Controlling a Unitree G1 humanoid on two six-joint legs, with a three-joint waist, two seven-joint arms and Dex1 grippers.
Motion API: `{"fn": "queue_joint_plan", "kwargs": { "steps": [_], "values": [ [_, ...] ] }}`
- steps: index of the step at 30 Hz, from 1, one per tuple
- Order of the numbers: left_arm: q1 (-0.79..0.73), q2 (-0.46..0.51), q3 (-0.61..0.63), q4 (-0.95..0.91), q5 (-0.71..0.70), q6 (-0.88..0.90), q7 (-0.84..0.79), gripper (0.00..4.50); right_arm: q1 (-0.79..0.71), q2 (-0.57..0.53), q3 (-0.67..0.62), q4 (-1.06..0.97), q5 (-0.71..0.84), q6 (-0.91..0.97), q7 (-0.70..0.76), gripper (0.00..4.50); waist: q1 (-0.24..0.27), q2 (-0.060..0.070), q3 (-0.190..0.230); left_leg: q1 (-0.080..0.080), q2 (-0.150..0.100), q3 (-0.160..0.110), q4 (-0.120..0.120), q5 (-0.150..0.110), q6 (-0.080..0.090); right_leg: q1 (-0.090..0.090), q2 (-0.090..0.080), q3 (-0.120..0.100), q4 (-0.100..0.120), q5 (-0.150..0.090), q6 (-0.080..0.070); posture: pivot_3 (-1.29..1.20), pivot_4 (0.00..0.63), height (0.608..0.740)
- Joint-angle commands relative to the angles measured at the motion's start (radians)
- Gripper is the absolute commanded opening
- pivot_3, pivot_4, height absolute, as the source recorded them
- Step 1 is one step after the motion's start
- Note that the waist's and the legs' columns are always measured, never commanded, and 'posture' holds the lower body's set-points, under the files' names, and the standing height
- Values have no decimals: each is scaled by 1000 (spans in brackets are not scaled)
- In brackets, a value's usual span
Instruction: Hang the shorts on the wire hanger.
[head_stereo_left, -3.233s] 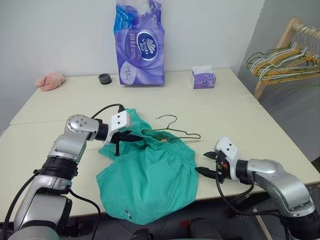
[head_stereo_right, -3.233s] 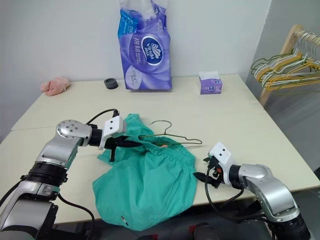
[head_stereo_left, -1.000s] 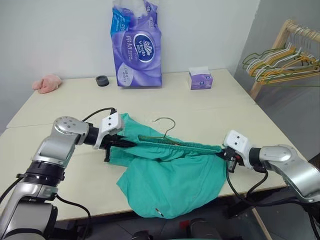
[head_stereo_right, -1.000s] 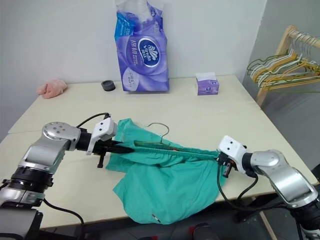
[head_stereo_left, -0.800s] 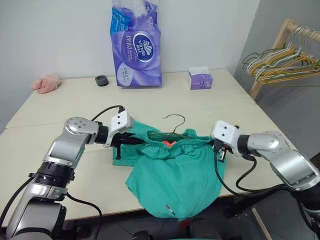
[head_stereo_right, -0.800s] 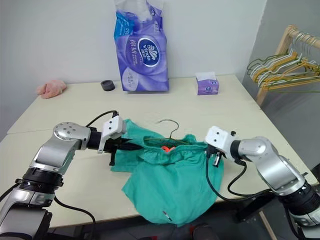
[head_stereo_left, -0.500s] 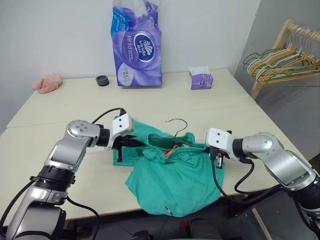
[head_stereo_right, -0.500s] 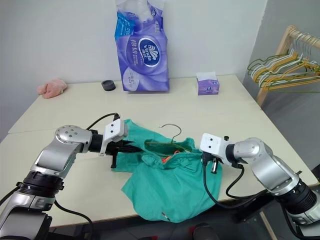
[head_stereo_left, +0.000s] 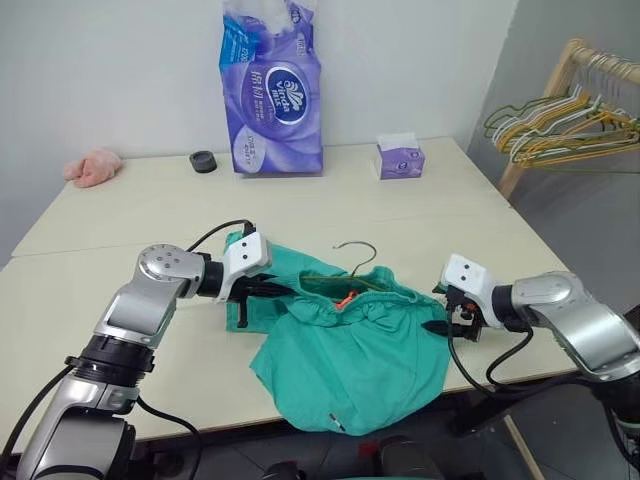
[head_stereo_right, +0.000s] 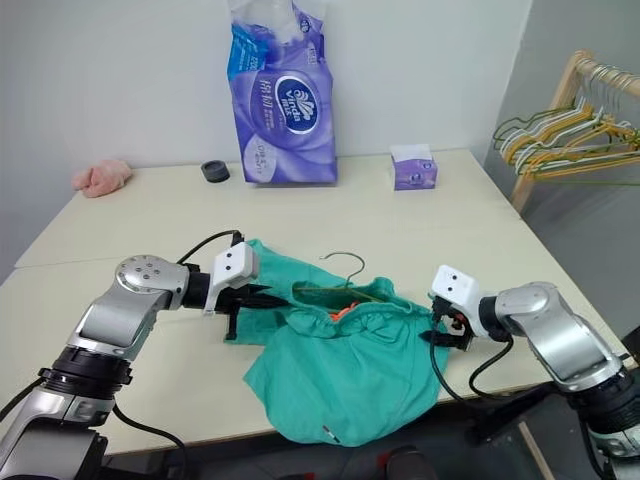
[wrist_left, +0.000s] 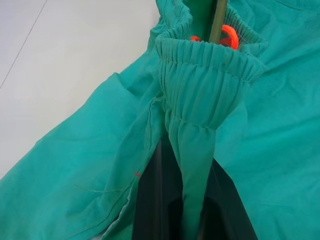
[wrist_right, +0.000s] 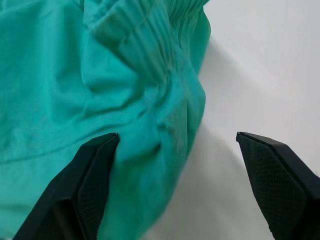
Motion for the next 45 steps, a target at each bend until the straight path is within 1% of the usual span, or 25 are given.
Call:
{"fn": "queue_joint_plan", "kwargs": {
  "steps": [1, 4, 8, 9, 11, 13, 14, 15, 17, 19, 21, 22, 23, 27, 28, 31, 32, 35, 38, 40, 45],
  "values": [
    [-14, 1, 1, -18, 0, -15, 1, 0, -59, 39, 29, 23, -6, 1, 3, 4075, 0, 0, 0, 0, 0, 0, 0, 0, 0, 0, 0, 0, 0, 0, 0, -203, 12, 740],
    [-8, 4, 9, -29, -3, -9, 4, 0, -116, 88, 82, 99, -15, -12, 28, 4075, 2, 0, 0, 0, 0, -1, 0, 0, 0, 0, -1, 0, 0, 0, 0, -191, 10, 740],
    [1, 8, 17, -41, -10, -1, 7, 0, -149, 112, 122, 152, -36, -37, 42, 4075, 3, 0, 0, 0, 0, -2, 0, 0, 0, 0, -1, -1, 0, 0, 0, -187, 9, 740],
    [3, 7, 20, -43, -14, 3, 9, 0, -155, 124, 124, 163, -37, -36, 39, 3908, 2, 0, 0, 0, 0, -3, 0, 0, 0, 0, -1, -1, 0, 0, 0, -187, 9, 740],
    [6, 3, 25, -49, -22, 8, 12, 0, -164, 140, 134, 177, -42, -36, 42, 3501, 1, 0, 0, 0, 0, -2, 0, 0, 0, 0, -1, 0, 0, 0, 0, -183, 8, 740],
    [7, 1, 26, -53, -29, 13, 11, 0, -167, 147, 139, 179, -46, -37, 49, 2889, 2, 0, 0, 0, 0, -3, 0, 0, 0, 0, -1, -1, 0, 0, 0, -182, 8, 740],
    [7, 0, 27, -55, -32, 14, 11, 0, -167, 149, 138, 176, -45, -36, 51, 2452, 2, 0, 0, 0, 0, -3, 0, 0, 0, 0, -1, -1, 0, 0, 0, -183, 9, 740],
    [8, -2, 28, -56, -38, 17, 9, 0, -168, 150, 138, 172, -44, -35, 52, 2179, 2, 0, 0, 0, 0, -3, 0, 0, 0, 0, -1, -1, 0, 0, 0, -183, 9, 740],
    [10, -5, 31, -57, -49, 21, 9, 0, -167, 155, 132, 164, -37, -28, 51, 1490, 2, 0, 0, 0, 0, -3, 0, 0, 0, 0, -1, -1, 0, 0, 0, -183, 9, 740],
    [12, -6, 33, -58, -56, 22, 7, 0, -165, 155, 127, 152, -31, -21, 52, 718, 2, 0, 0, 0, 0, -4, 0, 0, 0, 0, -1, -1, 0, 0, 0, -185, 10, 740],
    [18, -5, 39, -61, -77, 41, -7, 0, -160, 151, 121, 137, -26, -14, 54, 127, 1, 0, 0, 0, 0, -4, 0, 0, 0, 0, -1, -1, 0, 0, 0, -185, 10, 740],
    [19, -7, 44, -59, -83, 46, -4, 0, -158, 146, 120, 129, -26, -14, 58, 107, 0, 1, 0, 0, 0, -4, 0, 0, 0, 0, -1, -1, 0, 0, 0, -186, 11, 740],
    [16, -10, 49, -48, -84, 46, -1, 197, -154, 141, 116, 120, -25, -11, 62, 97, 0, 1, -1, 0, 0, -4, 0, 0, 0, 0, -1, -1, 0, 0, 0, -186, 11, 740],
    [11, -15, 59, -25, -86, 49, 4, 653, -143, 126, 104, 98, -24, -6, 69, 93, 2, 1, -1, 0, 0, -5, 0, 0, 0, 0, -1, -1, 0, 0, 0, -186, 11, 740],
    [12, -13, 70, -13, -90, 50, 7, 884, -134, 116, 94, 84, -21, -2, 70, 93, 2, 1, -1, 0, 0, -5, 0, 0, 0, 0, -1, -1, 0, 0, 0, -186, 9, 740],
    [-5, 27, 118, 51, -119, 81, -11, 1232, -98, 70, 62, 36, -8, 8, 77, 93, 2, 1, -1, 0, 0, -5, 0, 0, 0, 0, -1, -1, 0, 0, 0, -193, 9, 740],
    [-18, 45, 133, 79, -135, 98, -30, 1448, -87, 54, 55, 23, -4, 10, 80, 93, 1, 1, -1, 0, 0, -5, 0, 0, 0, 0, -1, -1, 0, 0, 0, -193, 9, 740],
    [-42, 77, 149, 121, -169, 133, -77, 1448, -67, 25, 42, -2, 9, 15, 77, 93, 0, 1, -1, 0, -1, -5, 0, 0, 0, 0, -1, -2, 0, 0, 0, -197, 8, 740],
    [-46, 94, 128, 133, -166, 130, -124, 1448, -52, 3, 33, -21, 16, 17, 76, 93, 1, 1, -1, 0, -1, -5, 0, 0, 0, 0, -1, -2, 0, 0, 0, -197, 8, 740],
    [-37, 82, 97, 136, -131, 84, -125, 1448, -47, -3, 29, -32, 18, 19, 75, 93, 2, 1, -1, 0, -1, -5, 0, 0, 0, 0, -1, -2, 0, 0, 0, -197, 8, 740],
    [-42, 18, 53, 187, -50, -20, -51, 1448, -44, -8, 29, -43, 15, 15, 73, 93, 2, 1, -1, 0, 0, -5, 0, 0, 0, 0, -1, -1, 0, 0, 0, -208, 4, 740]
  ]
}}
